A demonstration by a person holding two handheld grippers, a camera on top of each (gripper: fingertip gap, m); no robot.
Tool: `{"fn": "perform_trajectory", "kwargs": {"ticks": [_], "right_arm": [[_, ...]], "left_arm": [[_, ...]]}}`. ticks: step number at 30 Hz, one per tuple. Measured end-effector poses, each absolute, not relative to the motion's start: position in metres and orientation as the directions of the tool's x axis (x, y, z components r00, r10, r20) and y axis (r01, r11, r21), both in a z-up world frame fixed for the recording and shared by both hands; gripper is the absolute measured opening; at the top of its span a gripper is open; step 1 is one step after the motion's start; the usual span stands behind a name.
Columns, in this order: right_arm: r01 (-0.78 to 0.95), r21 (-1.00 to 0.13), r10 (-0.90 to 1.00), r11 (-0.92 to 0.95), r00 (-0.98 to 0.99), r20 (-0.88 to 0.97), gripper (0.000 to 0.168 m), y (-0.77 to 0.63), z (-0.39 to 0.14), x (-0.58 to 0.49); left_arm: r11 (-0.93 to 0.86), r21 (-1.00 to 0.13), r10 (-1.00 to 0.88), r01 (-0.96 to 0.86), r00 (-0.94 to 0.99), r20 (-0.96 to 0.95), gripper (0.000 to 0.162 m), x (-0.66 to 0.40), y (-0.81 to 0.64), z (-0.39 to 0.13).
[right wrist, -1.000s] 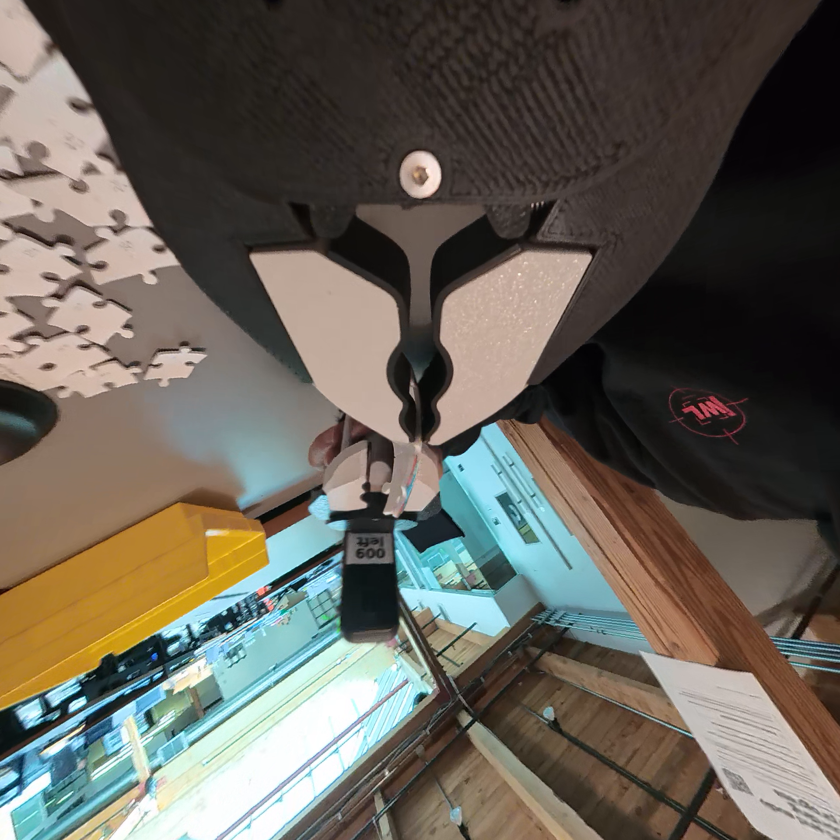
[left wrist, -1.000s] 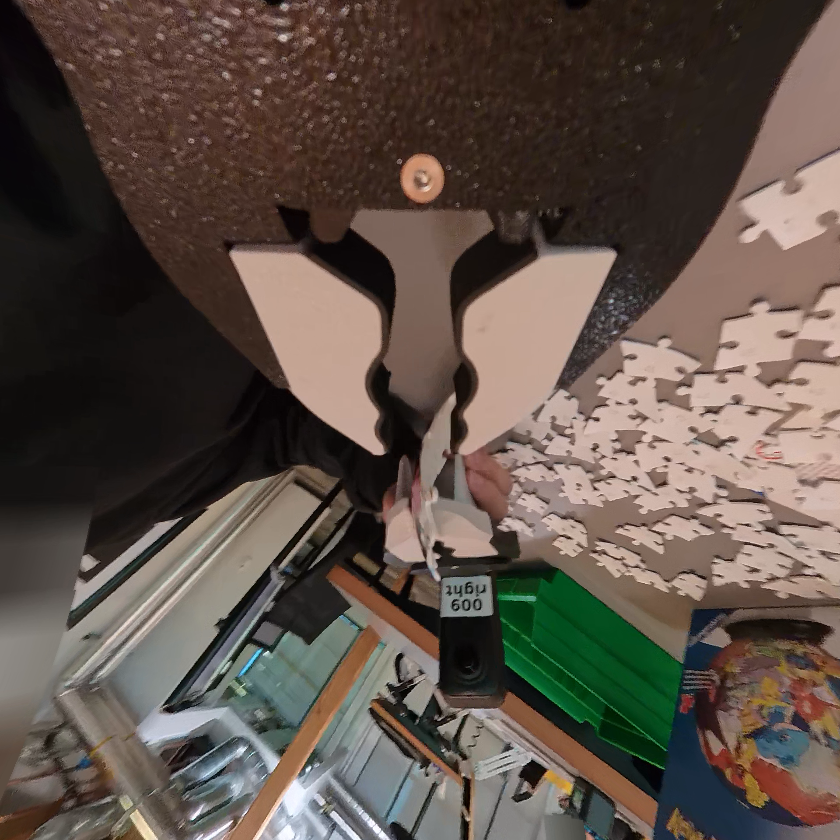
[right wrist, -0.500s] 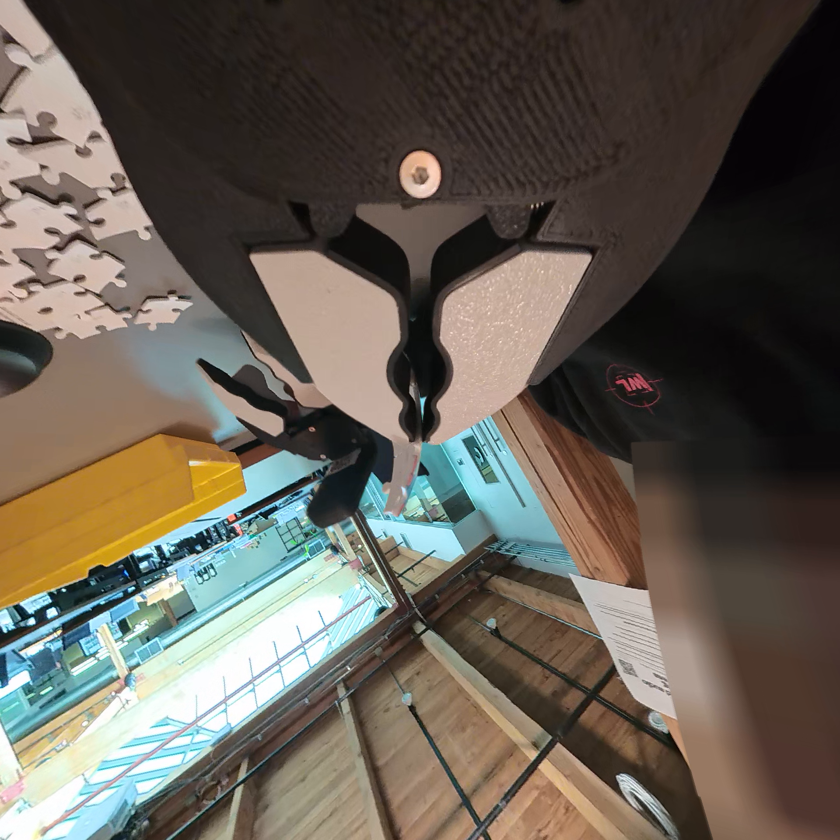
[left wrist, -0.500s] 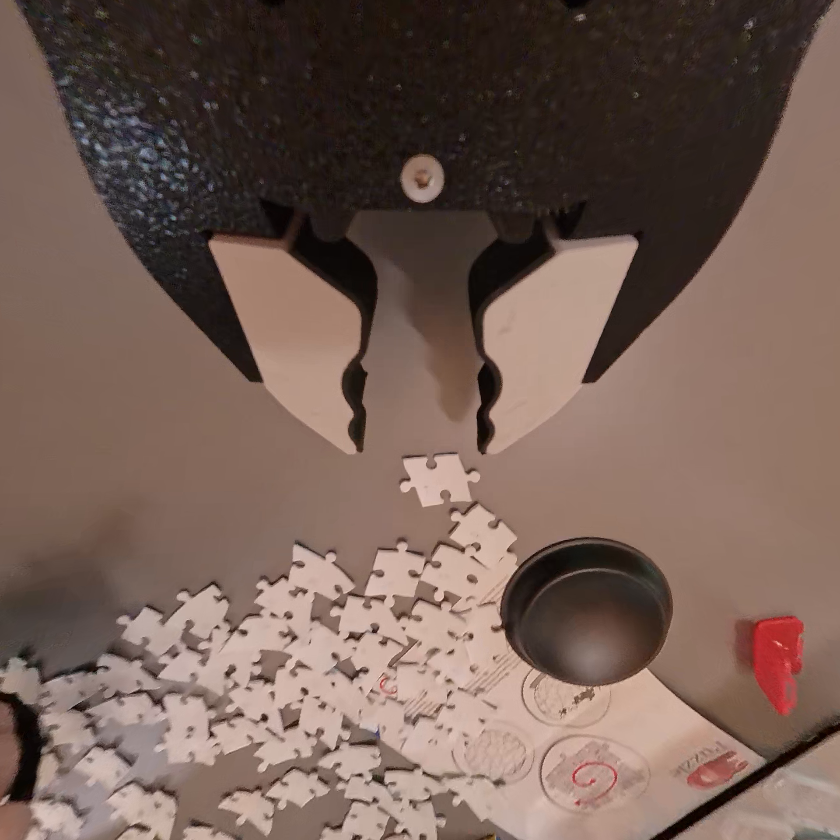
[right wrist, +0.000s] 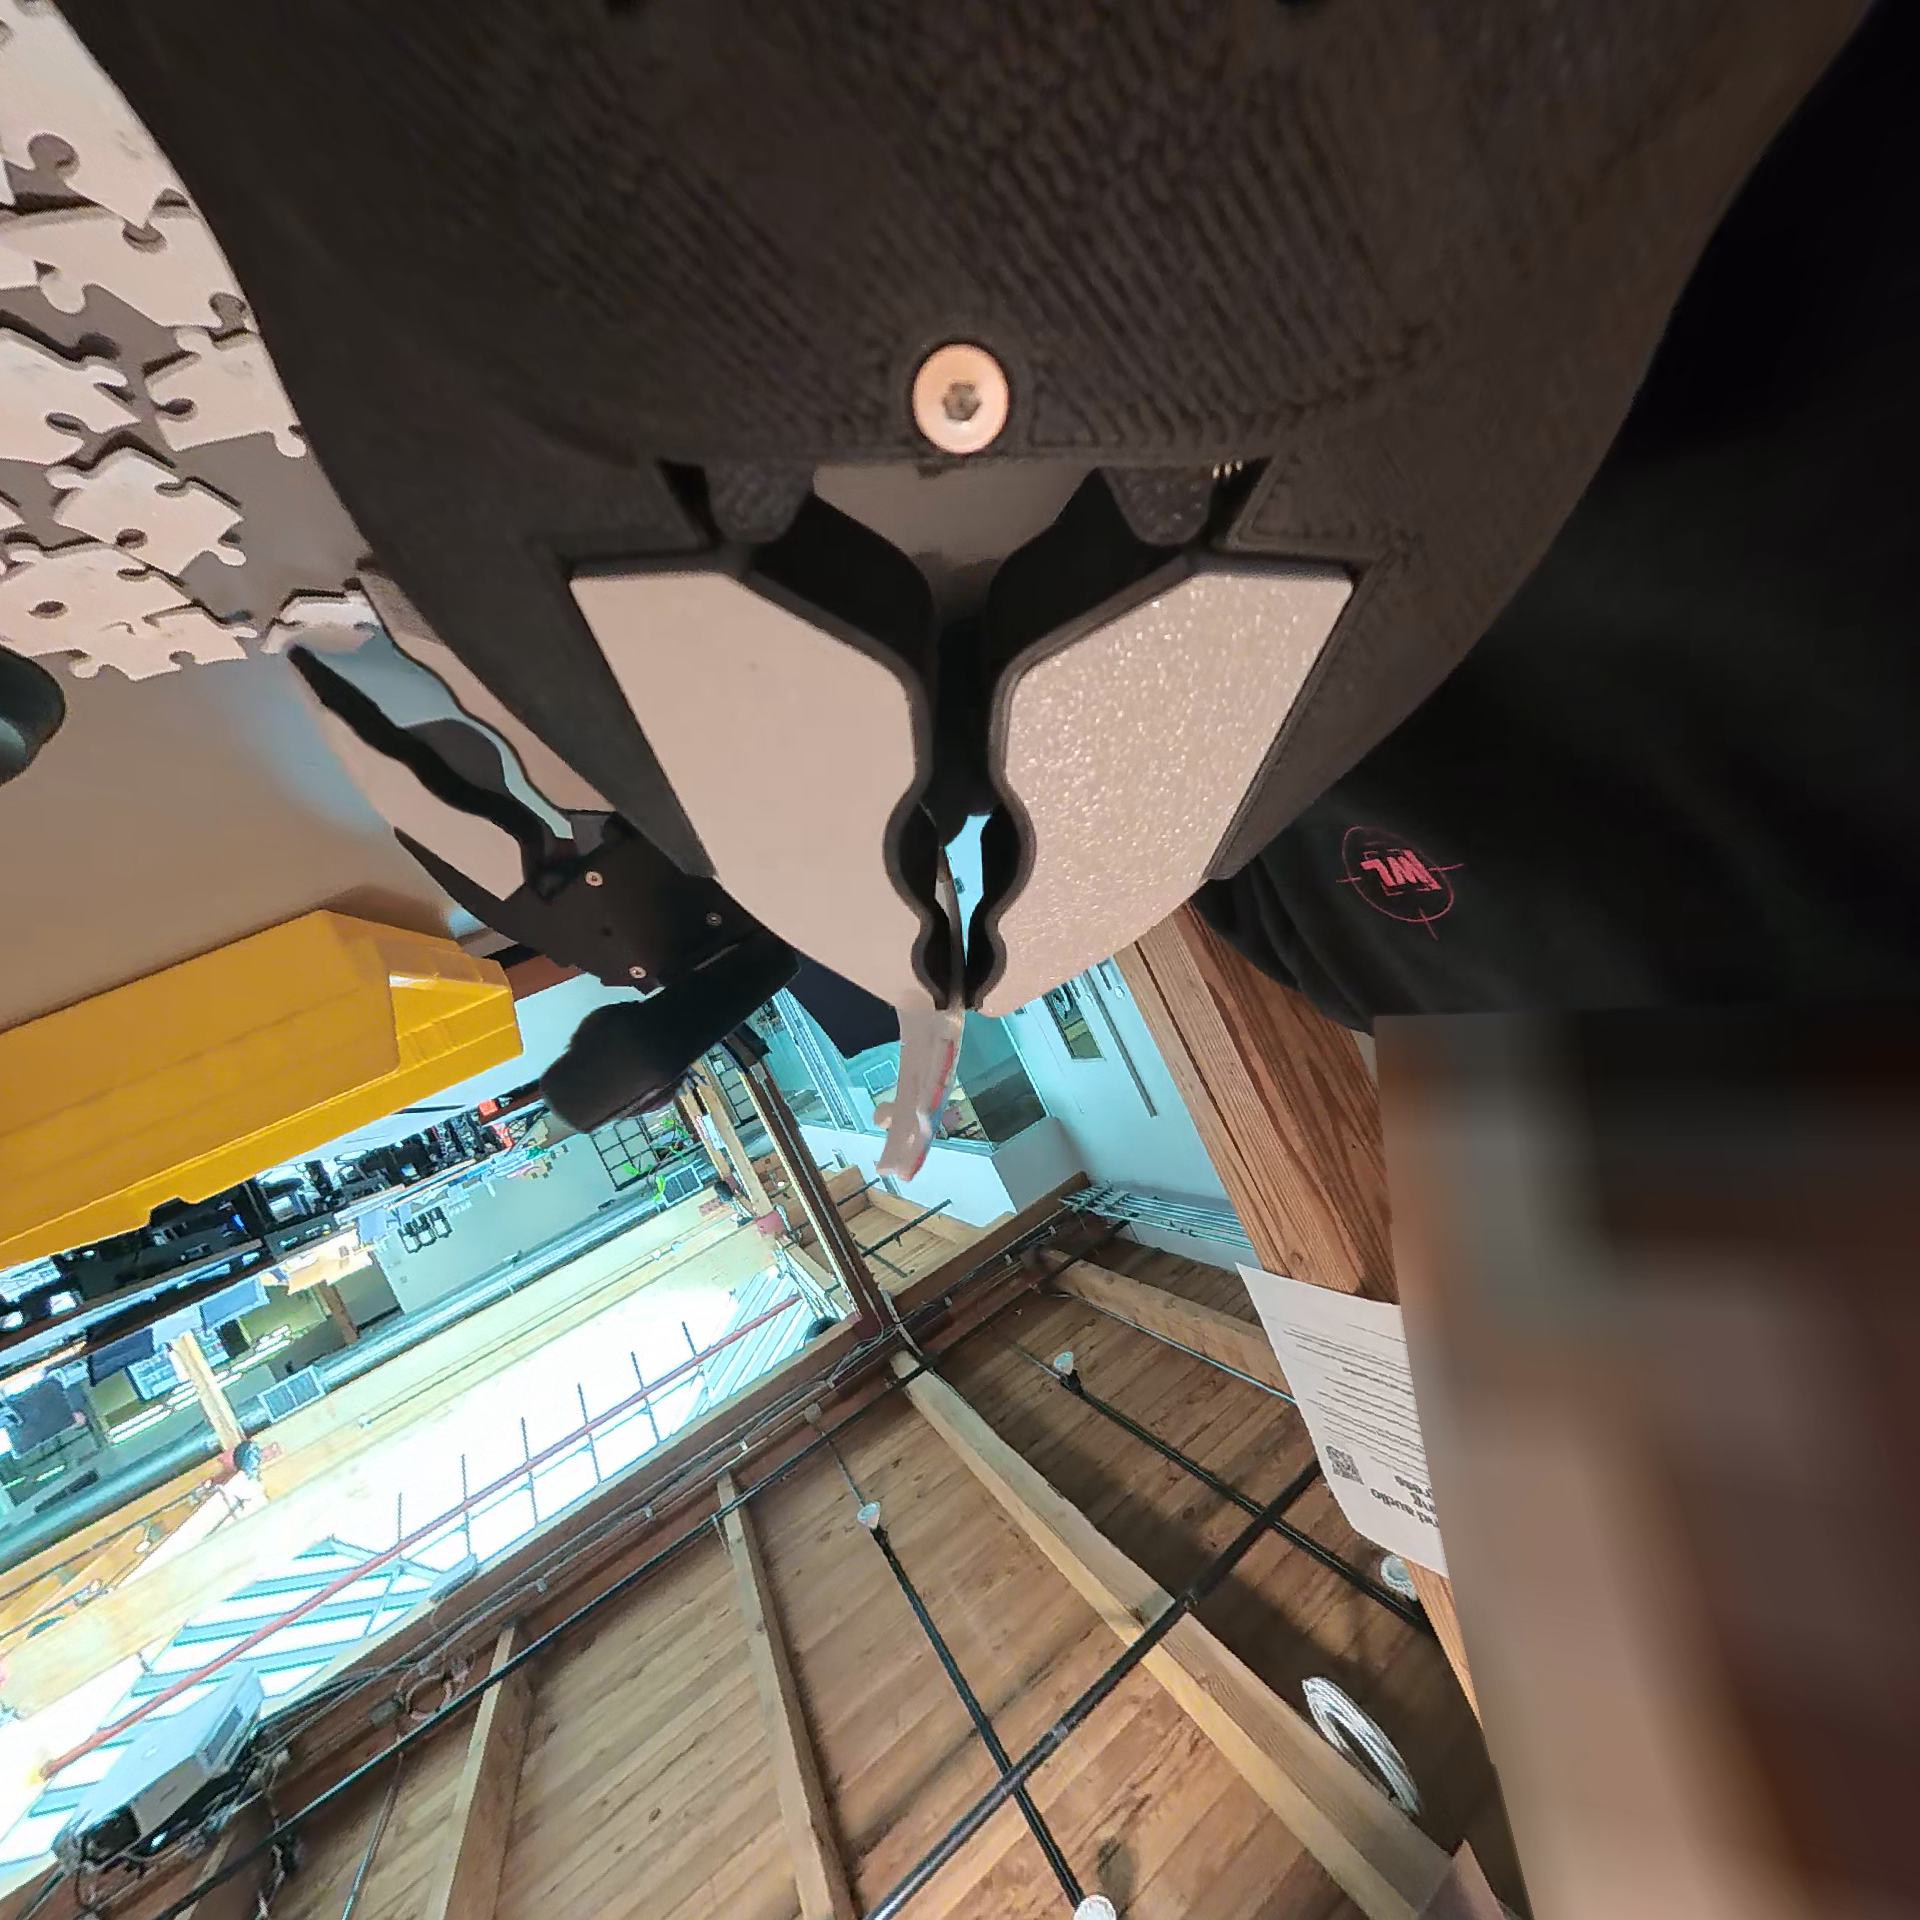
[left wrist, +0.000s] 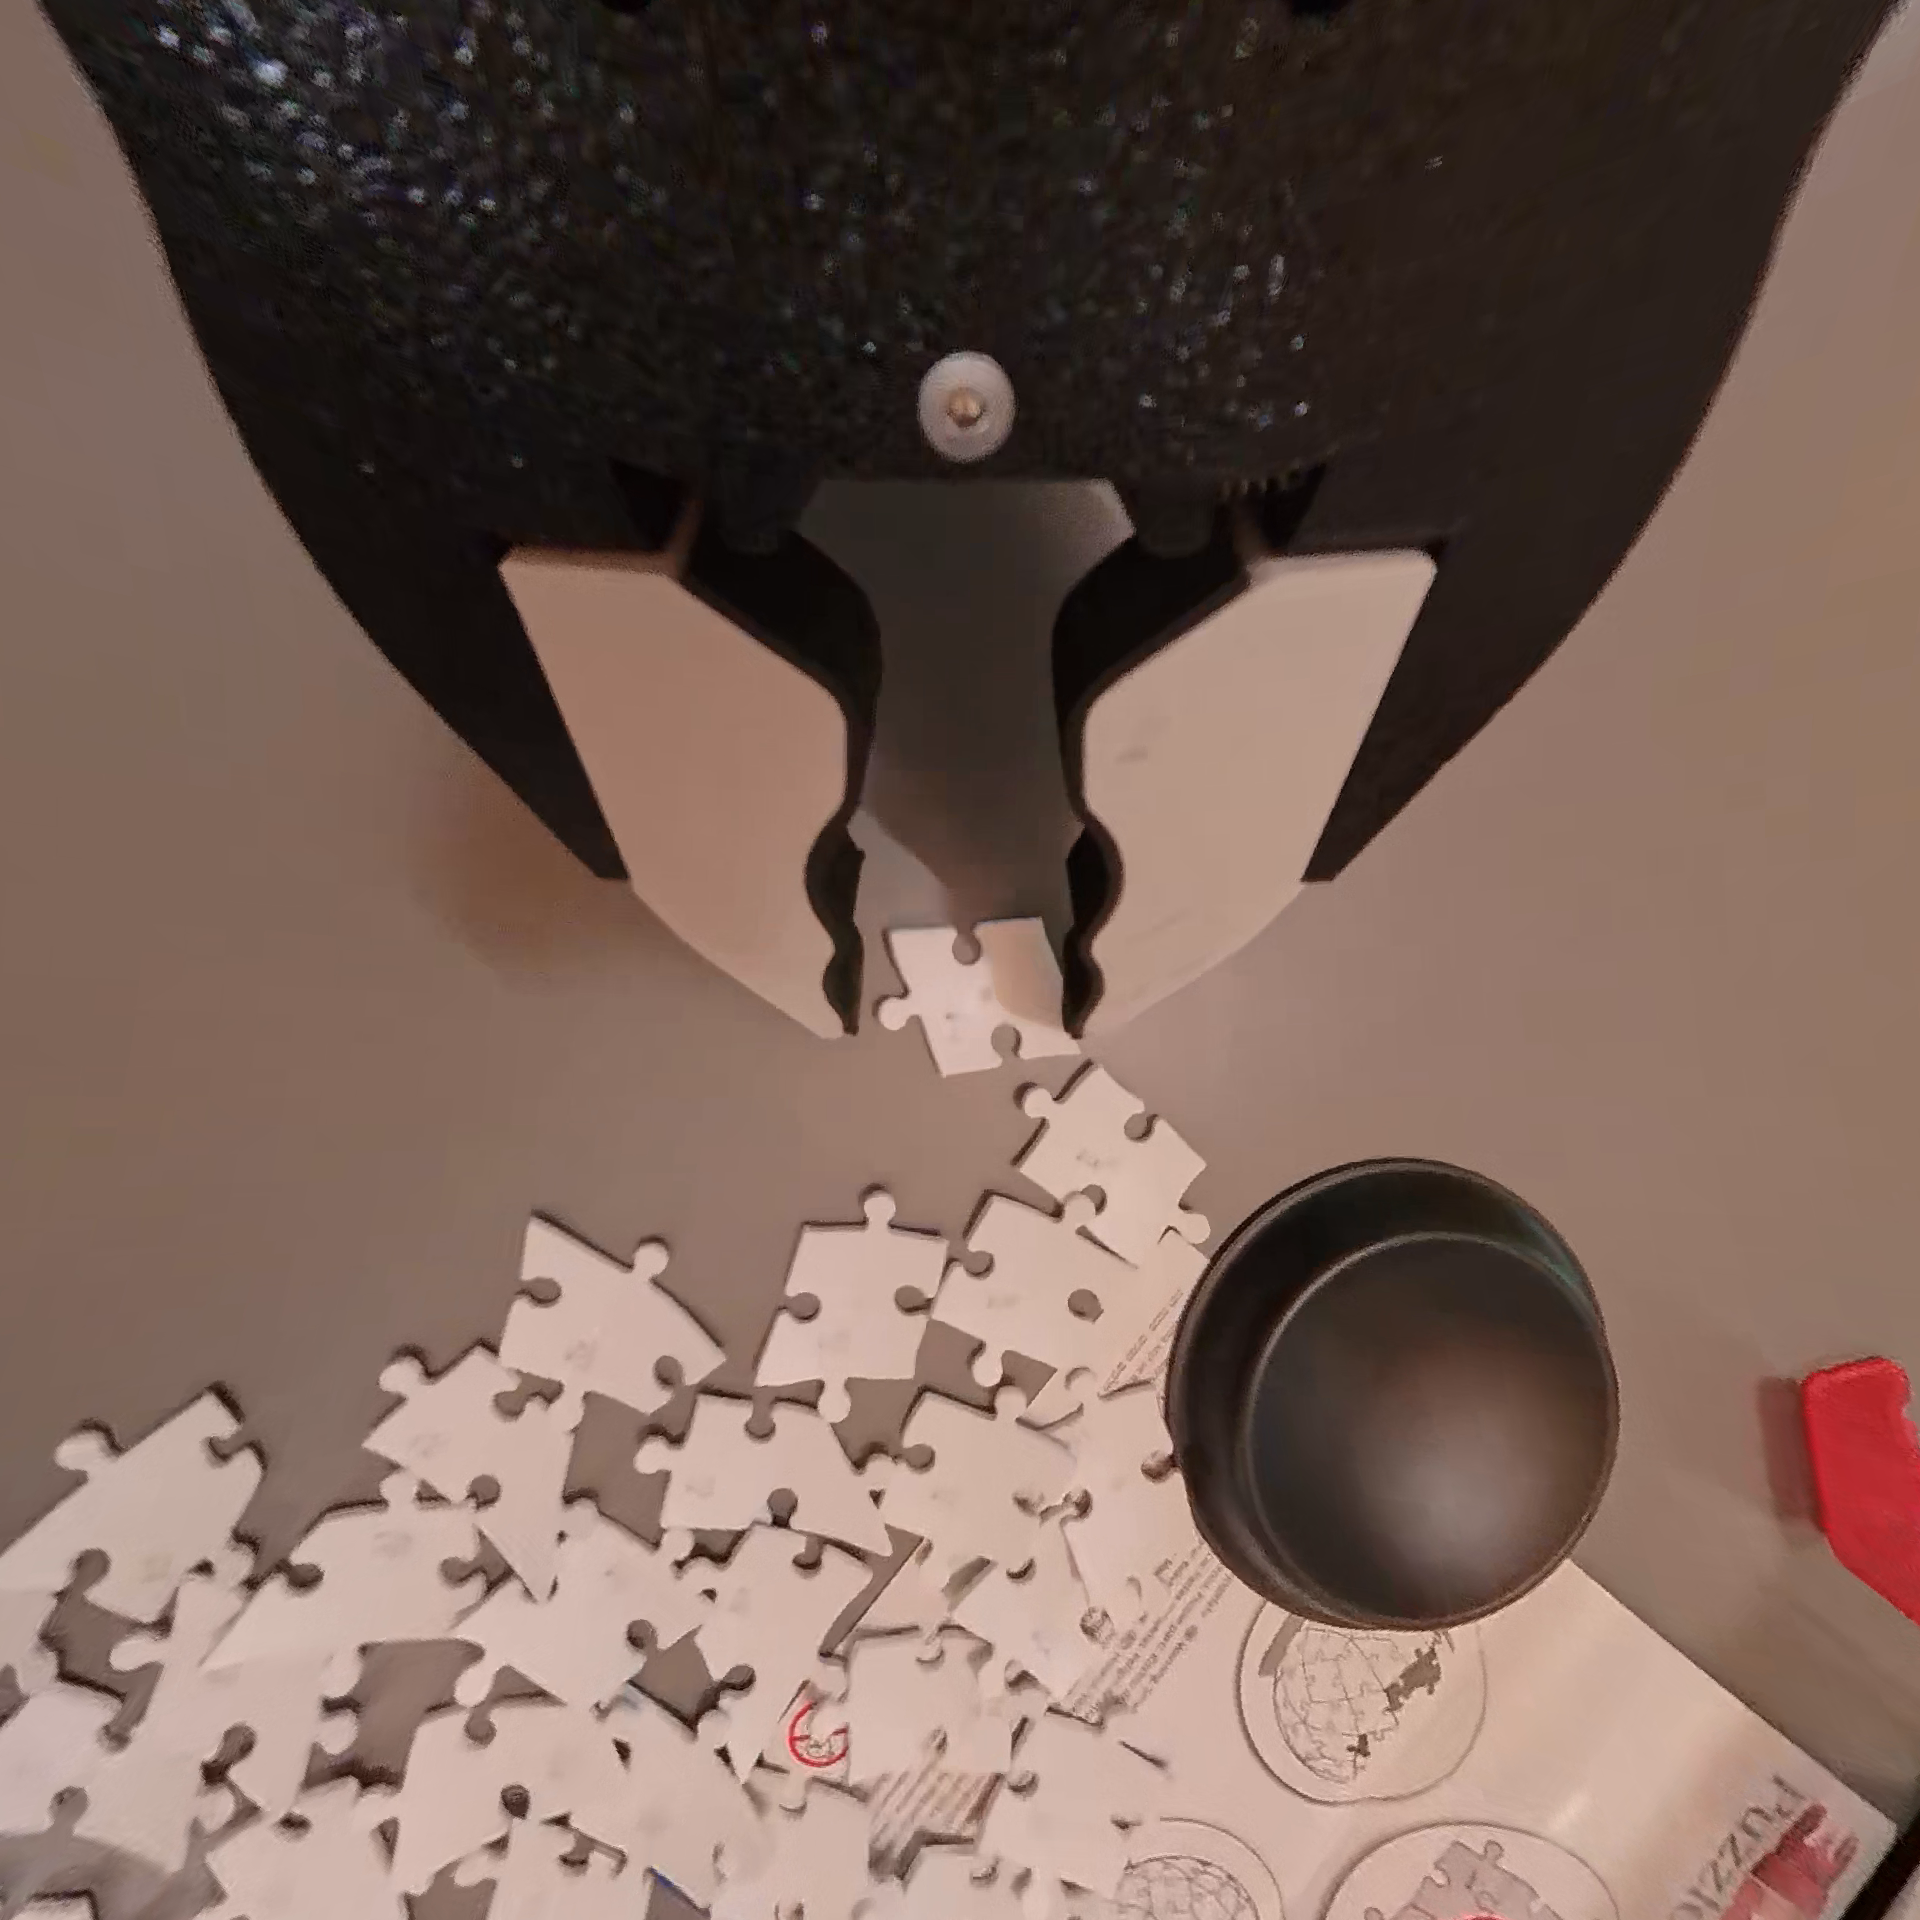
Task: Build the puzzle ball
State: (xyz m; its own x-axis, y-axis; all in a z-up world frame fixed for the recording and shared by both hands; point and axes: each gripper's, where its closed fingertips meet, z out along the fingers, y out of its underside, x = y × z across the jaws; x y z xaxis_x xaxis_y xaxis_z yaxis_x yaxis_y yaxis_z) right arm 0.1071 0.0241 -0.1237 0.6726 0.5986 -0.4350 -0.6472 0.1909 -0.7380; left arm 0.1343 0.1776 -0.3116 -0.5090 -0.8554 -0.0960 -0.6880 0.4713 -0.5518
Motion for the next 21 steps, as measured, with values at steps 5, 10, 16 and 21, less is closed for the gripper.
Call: {"fn": "perform_trajectory", "kwargs": {"ticks": [5, 10, 16, 21], "right_arm": [[-0.647, -0.738, 0.599, 0.192, 0.673, -0.434, 0.003, 0.024, -0.124, 0.107], [-0.641, -0.742, 0.600, 0.197, 0.677, -0.426, 0.003, 0.022, -0.122, 0.106], [-0.641, -0.742, 0.600, 0.196, 0.677, -0.426, 0.003, 0.022, -0.122, 0.106], [-0.635, -0.749, 0.598, 0.192, 0.680, -0.424, 0.003, 0.023, -0.122, 0.105]], "left_arm": [[0.434, -0.532, -0.876, -0.727, -0.479, -0.059, 0.023, 0.134, 0.174, -0.313], [0.426, -0.560, -0.881, -0.710, -0.467, -0.078, 0.009, 0.132, 0.179, -0.309], [0.297, -0.684, -0.903, -0.667, -0.430, 0.026, 0.000, 0.126, 0.186, -0.290], [0.214, -0.761, -0.910, -0.613, -0.409, 0.073, 0.000, 0.122, 0.207, -0.270]]}}
